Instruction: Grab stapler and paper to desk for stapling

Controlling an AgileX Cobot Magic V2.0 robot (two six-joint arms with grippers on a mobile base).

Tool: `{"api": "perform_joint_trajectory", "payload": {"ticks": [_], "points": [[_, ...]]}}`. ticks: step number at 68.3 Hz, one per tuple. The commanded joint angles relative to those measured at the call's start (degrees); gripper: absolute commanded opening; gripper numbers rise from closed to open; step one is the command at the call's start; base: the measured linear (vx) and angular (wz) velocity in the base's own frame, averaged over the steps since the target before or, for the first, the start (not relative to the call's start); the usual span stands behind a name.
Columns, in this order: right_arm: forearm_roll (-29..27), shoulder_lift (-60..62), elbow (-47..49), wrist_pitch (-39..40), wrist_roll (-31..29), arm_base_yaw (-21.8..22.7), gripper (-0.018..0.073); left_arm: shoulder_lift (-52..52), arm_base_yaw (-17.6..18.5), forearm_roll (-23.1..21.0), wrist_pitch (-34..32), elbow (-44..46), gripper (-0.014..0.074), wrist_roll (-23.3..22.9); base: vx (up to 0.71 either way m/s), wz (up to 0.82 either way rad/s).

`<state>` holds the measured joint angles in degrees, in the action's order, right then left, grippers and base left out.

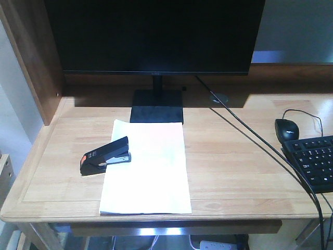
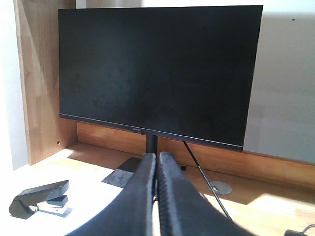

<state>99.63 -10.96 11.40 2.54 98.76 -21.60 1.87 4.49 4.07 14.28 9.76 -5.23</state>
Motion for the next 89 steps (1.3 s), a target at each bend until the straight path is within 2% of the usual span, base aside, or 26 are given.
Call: {"api": "perform_joint_trajectory", "payload": {"ticks": [1,18,21,89], "points": [[1.24,-0.52,1.65,-1.49,-0.14,0.01,-0.0009,-0.66,0.4,-0.48,-7.06,-1.74,-0.0006,-0.51,0.0,0.0],[1.24,-0.52,1.65,-1.47,-0.14,0.01,-0.0009,-3.44,0.4,-1.09,-14.68,-12.18,-0.0006,-0.51,0.0,0.0],[1.24,-0.52,1.65,-1.47,-0.14,0.01,-0.0009,-3.44,0.4,-1.21,-13.19,-12.06,-0.0006,-0.51,0.0,0.0],[0.99,-0.52,1.65,-2.54,-0.53,0.01,-0.0009,-3.38,0.4,-1.39,-13.36,-12.06,-0.0006,-0.51,0.0,0.0]]}}
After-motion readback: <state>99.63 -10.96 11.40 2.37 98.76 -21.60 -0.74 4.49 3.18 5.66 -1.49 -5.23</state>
